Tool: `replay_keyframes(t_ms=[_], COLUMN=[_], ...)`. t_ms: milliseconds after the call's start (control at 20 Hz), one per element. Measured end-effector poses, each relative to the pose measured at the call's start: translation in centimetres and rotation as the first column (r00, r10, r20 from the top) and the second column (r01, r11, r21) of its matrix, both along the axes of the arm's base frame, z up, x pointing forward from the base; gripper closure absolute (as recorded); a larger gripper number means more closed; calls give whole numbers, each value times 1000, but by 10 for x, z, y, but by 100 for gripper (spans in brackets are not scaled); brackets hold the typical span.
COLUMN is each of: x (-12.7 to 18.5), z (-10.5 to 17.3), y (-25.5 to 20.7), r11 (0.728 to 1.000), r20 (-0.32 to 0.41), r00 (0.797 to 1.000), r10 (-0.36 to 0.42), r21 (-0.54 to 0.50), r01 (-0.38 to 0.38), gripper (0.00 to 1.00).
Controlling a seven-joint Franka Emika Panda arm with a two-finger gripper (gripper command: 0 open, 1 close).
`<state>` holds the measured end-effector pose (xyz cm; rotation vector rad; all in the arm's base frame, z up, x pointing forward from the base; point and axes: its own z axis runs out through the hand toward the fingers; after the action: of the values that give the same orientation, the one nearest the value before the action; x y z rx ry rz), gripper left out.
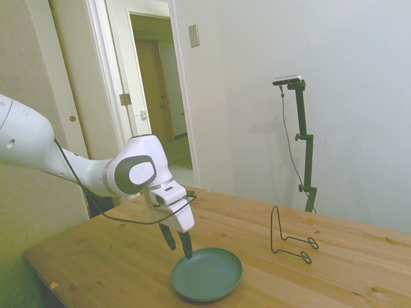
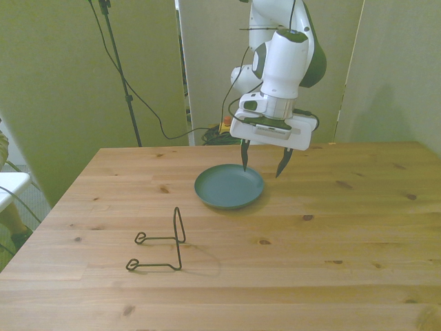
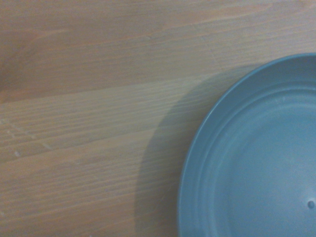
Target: Load the plate
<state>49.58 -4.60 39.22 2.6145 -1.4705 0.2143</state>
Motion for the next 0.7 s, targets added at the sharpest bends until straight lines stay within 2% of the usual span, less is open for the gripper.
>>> replay_keyframes(t_ms=[350, 700], x=[5, 6], z=[-21, -29], y=[8, 14], r11=[1000, 1000], r20=[-39, -47], r00=[999, 999], r10=[16, 17], r21=[-13, -25], r01=[-16, -18], gripper=[0, 0])
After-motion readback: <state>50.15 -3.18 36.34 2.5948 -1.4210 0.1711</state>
